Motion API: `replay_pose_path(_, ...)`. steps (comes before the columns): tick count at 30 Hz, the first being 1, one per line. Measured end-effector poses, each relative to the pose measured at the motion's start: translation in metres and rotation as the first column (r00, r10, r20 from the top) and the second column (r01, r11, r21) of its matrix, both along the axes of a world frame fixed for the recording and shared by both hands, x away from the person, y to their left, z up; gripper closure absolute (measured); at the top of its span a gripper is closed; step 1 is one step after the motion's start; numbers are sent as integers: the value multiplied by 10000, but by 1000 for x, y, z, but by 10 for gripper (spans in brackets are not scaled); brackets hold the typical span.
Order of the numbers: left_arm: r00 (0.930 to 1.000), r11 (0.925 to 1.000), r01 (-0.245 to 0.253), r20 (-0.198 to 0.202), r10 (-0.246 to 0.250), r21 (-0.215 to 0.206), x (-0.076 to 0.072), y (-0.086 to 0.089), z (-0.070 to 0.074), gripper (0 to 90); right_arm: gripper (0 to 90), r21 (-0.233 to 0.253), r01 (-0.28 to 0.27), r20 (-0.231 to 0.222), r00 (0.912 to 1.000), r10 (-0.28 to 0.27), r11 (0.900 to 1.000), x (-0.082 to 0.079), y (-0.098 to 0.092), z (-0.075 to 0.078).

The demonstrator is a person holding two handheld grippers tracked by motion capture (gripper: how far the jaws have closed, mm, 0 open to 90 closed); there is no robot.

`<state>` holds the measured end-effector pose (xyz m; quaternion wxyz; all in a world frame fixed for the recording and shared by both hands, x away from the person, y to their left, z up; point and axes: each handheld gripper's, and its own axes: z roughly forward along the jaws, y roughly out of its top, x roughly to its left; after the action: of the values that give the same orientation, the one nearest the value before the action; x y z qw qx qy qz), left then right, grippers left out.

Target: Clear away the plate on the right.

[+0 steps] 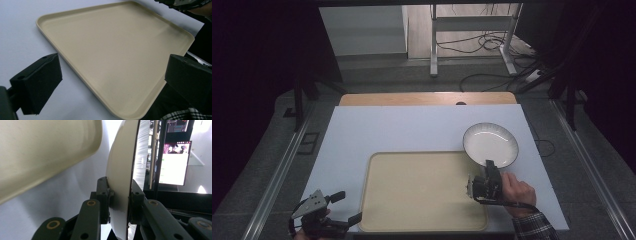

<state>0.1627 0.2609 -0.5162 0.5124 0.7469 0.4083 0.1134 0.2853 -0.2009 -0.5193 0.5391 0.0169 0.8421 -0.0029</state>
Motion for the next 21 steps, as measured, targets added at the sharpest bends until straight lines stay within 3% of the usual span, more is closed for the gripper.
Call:
replay_pose_path(1, 10000, 10000, 0, 0, 0, 0, 0, 0, 0, 8, 759, -189, 192, -123, 9997, -194, 9996, -4, 2, 3)
replay_pose_path(3, 10000, 10000, -5, 1, 5, -3, 0, 0, 0, 8, 757, -52, -58, -12, 10000, 58, 10000, -7, 2, 2)
replay_pose_path(5, 10000, 10000, -2, -4, 2, 1, 0, 0, 0, 8, 756, -199, 17, -155, 9999, -20, 9998, -12, 4, 4)
replay_pose_path(10, 10000, 10000, -5, -7, 5, -1, 0, 0, 0, 8, 753, -57, -224, 32, 9997, 225, 9997, -22, 7, 5)
replay_pose_path(14, 10000, 10000, -15, -18, 15, -2, 0, 0, 0, 8, 753, -212, -244, 76, 9997, 246, 9995, -32, 11, 9)
replay_pose_path(16, 10000, 10000, -41, -25, 41, -33, 0, 0, 0, 8, 753, 5, -431, 124, 9990, 431, 9991, -35, 12, 8)
replay_pose_path(18, 10000, 10000, -44, -30, 44, -31, 0, 0, 0, 8, 753, -161, -401, 64, 9992, 402, 9991, -41, 14, 11)
replay_pose_path(19, 10000, 10000, -41, -35, 41, -16, 0, 0, 0, 8, 753, -433, -100, 597, 9981, 126, 9990, -46, 16, 11)
replay_pose_path(20, 10000, 10000, -41, -35, 41, -16, 0, 0, 0, 8, 753, -101, -475, 222, 9986, 477, 9988, -44, 15, 10)
replay_pose_path(21, 10000, 10000, -41, -35, 41, -16, 0, 0, 0, 8, 753, -165, -493, 101, 9987, 495, 9986, -47, 16, 11)
